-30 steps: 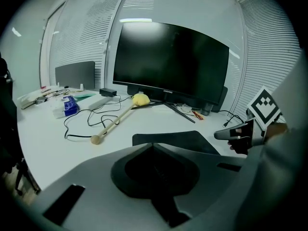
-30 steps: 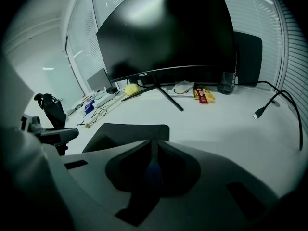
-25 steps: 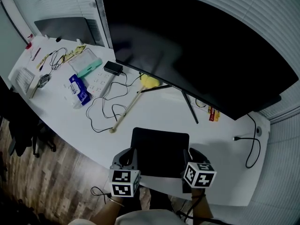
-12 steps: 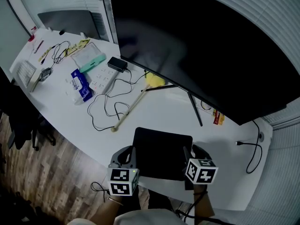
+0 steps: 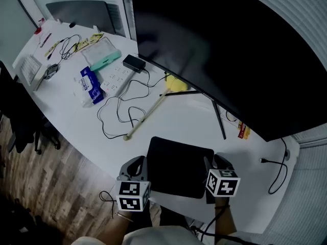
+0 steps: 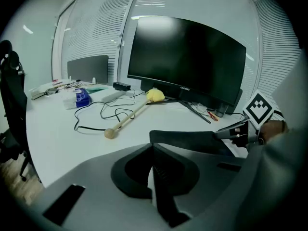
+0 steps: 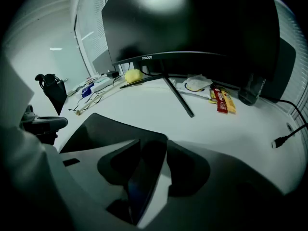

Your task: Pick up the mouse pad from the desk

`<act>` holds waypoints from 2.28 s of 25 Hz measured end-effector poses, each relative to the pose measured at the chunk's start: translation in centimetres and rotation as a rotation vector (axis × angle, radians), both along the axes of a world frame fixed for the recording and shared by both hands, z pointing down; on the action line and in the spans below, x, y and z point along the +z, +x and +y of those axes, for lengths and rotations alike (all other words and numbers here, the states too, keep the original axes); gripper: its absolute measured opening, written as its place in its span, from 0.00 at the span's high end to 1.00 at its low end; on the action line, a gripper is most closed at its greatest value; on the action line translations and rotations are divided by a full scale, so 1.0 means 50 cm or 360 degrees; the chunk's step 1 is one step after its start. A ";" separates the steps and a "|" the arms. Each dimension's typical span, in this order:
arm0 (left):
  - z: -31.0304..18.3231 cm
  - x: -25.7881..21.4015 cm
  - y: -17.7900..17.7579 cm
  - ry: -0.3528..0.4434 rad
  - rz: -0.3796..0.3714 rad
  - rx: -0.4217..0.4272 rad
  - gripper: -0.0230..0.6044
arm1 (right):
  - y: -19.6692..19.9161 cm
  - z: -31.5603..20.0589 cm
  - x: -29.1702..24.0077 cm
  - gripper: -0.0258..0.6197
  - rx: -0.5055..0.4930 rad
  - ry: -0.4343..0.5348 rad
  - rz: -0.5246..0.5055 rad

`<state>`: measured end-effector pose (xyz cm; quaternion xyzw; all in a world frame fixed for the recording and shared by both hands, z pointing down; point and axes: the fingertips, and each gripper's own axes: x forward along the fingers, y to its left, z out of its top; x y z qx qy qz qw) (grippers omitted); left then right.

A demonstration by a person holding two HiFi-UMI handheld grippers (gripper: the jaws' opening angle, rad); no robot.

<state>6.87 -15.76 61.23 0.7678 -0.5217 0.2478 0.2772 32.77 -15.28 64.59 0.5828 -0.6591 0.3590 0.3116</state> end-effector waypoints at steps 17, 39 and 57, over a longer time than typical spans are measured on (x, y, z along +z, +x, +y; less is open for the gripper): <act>-0.006 0.013 -0.010 -0.0006 -0.0021 -0.0035 0.93 | -0.008 -0.022 0.013 0.66 -0.0229 -0.0062 0.0018; 0.004 0.015 -0.014 -0.0024 -0.0010 -0.0015 0.93 | -0.031 -0.015 0.013 0.88 -0.0170 -0.0073 -0.0005; 0.000 -0.044 -0.003 0.0085 0.0024 0.0098 0.93 | -0.070 0.002 -0.085 0.88 -0.0068 0.0123 -0.0048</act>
